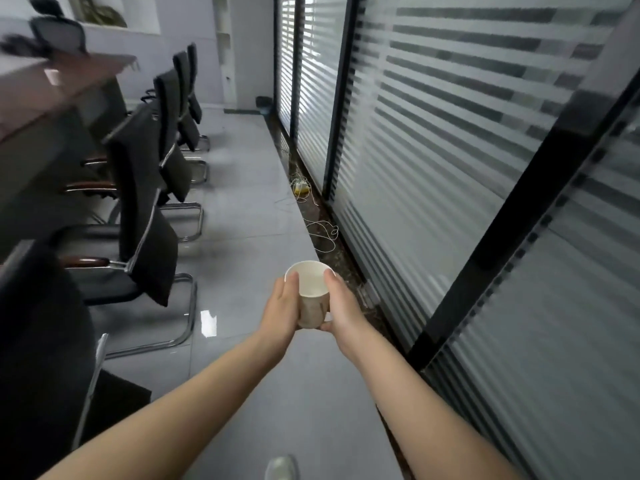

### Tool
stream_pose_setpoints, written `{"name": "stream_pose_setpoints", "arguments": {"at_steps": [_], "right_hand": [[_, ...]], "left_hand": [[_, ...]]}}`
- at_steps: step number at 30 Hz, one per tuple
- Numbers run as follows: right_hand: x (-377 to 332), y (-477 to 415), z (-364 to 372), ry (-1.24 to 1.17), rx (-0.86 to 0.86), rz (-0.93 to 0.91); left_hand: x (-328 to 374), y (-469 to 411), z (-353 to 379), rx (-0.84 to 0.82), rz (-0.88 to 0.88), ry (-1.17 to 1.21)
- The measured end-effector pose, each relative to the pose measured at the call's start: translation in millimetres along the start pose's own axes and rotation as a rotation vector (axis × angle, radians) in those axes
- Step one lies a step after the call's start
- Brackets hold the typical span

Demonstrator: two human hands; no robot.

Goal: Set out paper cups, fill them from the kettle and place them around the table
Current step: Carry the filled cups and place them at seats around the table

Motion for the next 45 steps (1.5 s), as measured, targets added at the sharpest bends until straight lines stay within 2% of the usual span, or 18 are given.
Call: {"name": "stream_pose_setpoints", "arguments": {"at_steps": [18,28,38,45], "right_hand": [[-118.4,-342.3,92.6,-0.010,-0.038,0.035],[-177.8,-566.1,152.6,0.062,-0.151,-0.005],[-248.2,-777.6,246.4,0.065,-0.191,0.049],[-279.6,-935.7,325.0,0.042,-0.197,0.024]], "left_hand": [[83.5,-351.0,-30.7,0.103,-0.065,0.029],[119.4,-572.7,-52.8,0.166,-0.041,0.016],[169.6,-793.8,-103.7,0.266,-0.094,0.022],[194.1,-963.1,-157.1,0.233,-0.044,0.013]]}}
Point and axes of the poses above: each hand's wrist, its own y-axis away from the middle knuckle, its own z-axis out of the palm, x = y × z, the point moved 2 cm from there along -y, towards the middle knuckle, and after that the axes turned 8 degrees about -y, right-handed, at the moved point
